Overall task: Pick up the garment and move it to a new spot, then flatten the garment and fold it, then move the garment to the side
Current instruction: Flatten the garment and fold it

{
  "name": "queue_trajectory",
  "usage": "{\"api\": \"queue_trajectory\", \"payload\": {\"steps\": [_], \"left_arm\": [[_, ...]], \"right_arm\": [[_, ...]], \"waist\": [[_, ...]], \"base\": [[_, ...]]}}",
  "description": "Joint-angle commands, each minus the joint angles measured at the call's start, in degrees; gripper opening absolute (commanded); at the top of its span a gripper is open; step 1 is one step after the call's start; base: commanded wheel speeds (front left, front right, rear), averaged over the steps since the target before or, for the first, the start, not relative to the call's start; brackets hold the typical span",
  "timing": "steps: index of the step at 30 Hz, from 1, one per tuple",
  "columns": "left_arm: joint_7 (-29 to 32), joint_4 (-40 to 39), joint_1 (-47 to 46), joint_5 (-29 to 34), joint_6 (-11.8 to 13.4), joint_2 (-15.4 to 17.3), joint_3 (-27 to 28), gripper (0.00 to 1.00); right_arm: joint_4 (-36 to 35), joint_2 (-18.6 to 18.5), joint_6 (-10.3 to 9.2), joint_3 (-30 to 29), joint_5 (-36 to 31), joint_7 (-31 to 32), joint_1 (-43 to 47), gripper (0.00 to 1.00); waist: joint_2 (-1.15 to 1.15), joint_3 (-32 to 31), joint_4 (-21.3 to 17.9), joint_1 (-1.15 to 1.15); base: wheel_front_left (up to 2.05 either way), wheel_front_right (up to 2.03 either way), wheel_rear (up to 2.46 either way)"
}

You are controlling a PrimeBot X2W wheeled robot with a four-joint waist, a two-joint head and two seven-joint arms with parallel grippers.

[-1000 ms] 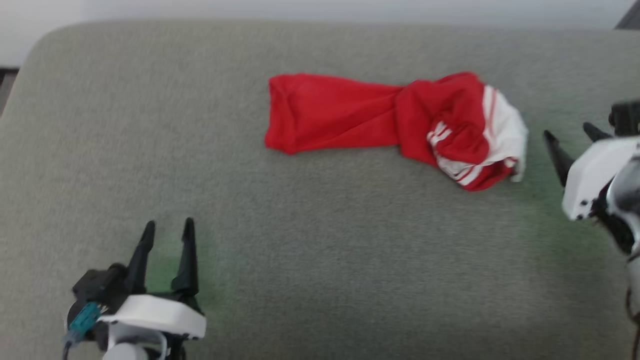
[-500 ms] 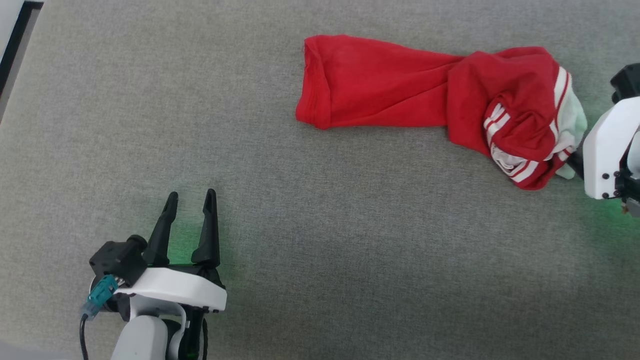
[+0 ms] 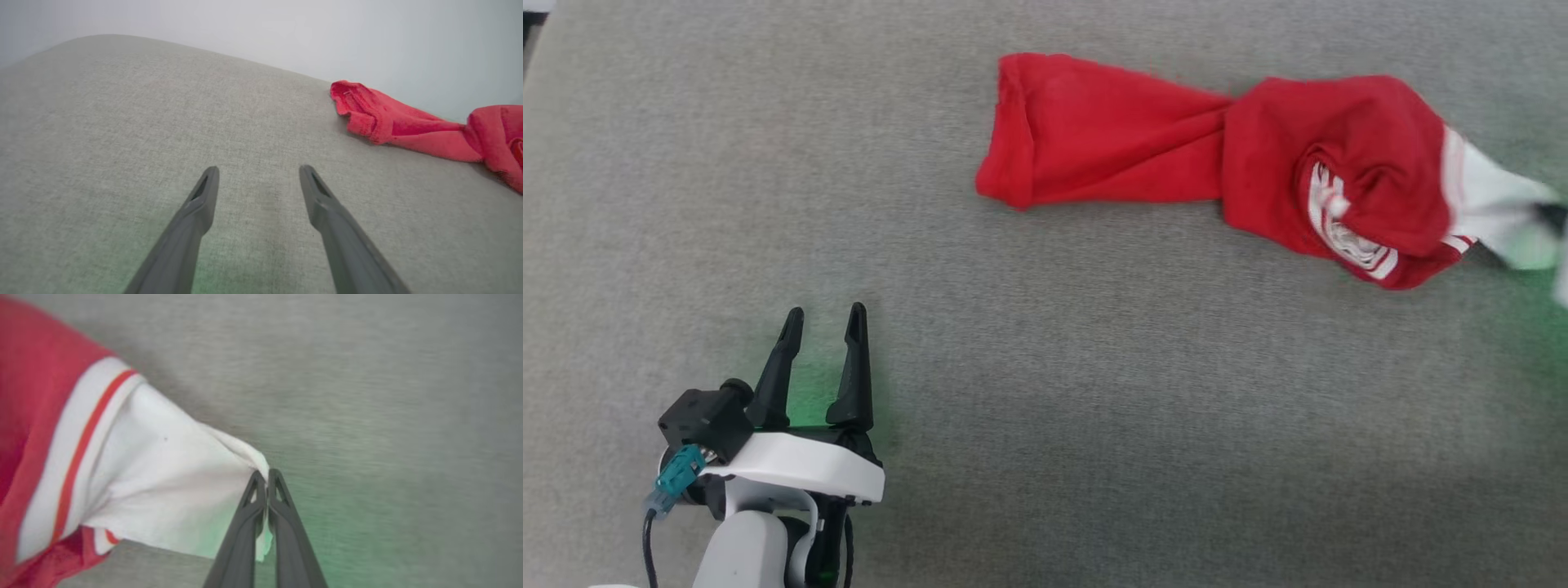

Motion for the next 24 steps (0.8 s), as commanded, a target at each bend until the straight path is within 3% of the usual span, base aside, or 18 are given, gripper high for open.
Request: {"api": "queue_trajectory", "payload": {"steps": [1, 10, 19, 24], "left_arm": [[-0.29, -0.3, -0.69, -0.13, -0.12, 0.36, -0.1, 1.0], [-0.29, -0.7, -1.34, -0.22, -0.12, 1.68, -1.17, 1.0], [-0.3, -0.18, -2.26, -0.47, -0.12, 2.93, -2.33, 1.0], [-0.29, 0.2, -2.74, -0.3, -0.11, 4.19, -3.14, 1.0]], "right_arm": [[-0.08, -0.88, -0.08, -2.19, -0.87, -1.05, 0.79, 0.0], [3.2, -4.41, -0.06, -21.5, -8.71, -7.13, 4.26, 0.0], [7.28, -1.72, -0.07, -35.19, -21.37, -15.07, 3.25, 0.0], [8.59, 1.85, -0.06, -37.62, -26.49, -17.77, 2.05, 0.0]], "waist": [[0.0, -0.02, -0.67, 0.0], [0.0, 1.15, -2.08, 0.0], [0.0, 1.89, -2.79, 0.0], [0.0, 1.43, -3.55, 0.0]], "base": [[0.0, 0.0, 0.0], [0.0, 0.0, 0.0], [0.0, 0.0, 0.0], [0.0, 0.0, 0.0]]}}
